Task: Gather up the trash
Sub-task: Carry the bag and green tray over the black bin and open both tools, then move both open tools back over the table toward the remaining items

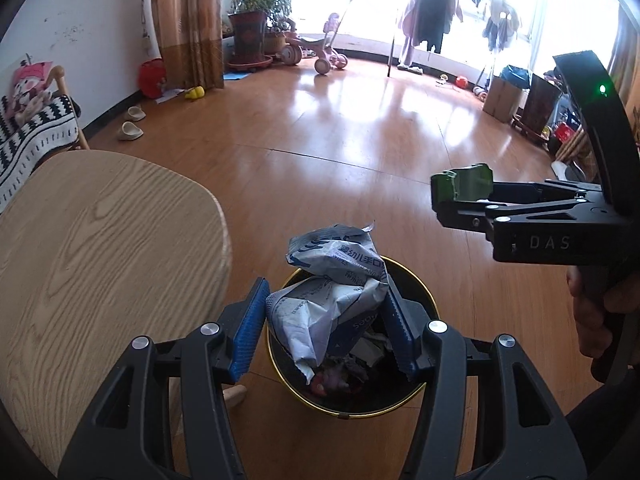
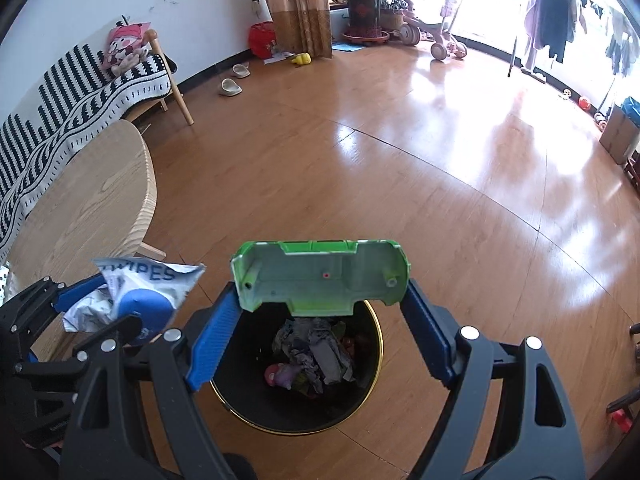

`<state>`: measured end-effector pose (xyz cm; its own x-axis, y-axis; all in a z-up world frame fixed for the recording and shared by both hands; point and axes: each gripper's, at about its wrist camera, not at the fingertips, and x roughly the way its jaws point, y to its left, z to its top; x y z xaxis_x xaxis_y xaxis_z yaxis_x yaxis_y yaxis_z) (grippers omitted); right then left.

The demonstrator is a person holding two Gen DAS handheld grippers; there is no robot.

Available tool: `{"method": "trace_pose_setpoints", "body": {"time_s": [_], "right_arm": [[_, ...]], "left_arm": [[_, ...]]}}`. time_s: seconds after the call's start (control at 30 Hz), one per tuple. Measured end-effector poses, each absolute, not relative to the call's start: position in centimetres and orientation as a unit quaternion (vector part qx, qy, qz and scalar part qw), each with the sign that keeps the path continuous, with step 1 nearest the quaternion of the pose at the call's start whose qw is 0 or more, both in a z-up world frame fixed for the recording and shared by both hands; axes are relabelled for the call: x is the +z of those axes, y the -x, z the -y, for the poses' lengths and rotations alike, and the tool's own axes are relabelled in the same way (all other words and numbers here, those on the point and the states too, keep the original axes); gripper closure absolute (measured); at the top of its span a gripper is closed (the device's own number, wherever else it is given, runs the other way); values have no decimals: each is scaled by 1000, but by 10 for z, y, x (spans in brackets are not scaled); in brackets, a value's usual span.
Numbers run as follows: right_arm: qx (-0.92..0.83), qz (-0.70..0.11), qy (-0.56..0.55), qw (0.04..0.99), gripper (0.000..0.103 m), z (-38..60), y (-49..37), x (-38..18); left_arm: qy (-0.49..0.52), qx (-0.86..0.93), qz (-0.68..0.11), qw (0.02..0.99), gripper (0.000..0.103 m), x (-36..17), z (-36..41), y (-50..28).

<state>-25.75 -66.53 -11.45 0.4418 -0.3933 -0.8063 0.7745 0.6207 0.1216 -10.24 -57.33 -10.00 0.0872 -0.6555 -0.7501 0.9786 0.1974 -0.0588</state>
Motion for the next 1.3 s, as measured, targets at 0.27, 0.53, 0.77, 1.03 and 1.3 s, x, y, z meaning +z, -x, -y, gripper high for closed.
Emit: {"method": "trace_pose_setpoints", "body": {"time_s": [0.27, 0.53, 0.77, 1.03, 1.3], "right_arm": [[-356, -387, -247, 814, 24, 663, 242, -113], [-356, -387, -250, 813, 24, 665, 241, -115], [-351, -391, -247, 814, 24, 664, 235, -115], [-348, -399, -248, 811, 24, 664, 229, -121], [-344, -391, -253, 815, 19, 656, 209, -113]], "left_arm": [[-247, -593, -339, 688, 48, -107, 582, 107], [-243, -597, -332, 689, 30, -102, 575, 99], [-231, -592, -332, 697, 30, -95, 567, 90], [-212, -580, -336, 711, 29, -82, 559, 78], [-190, -569, -325, 731, 25, -58, 528, 60]]}}
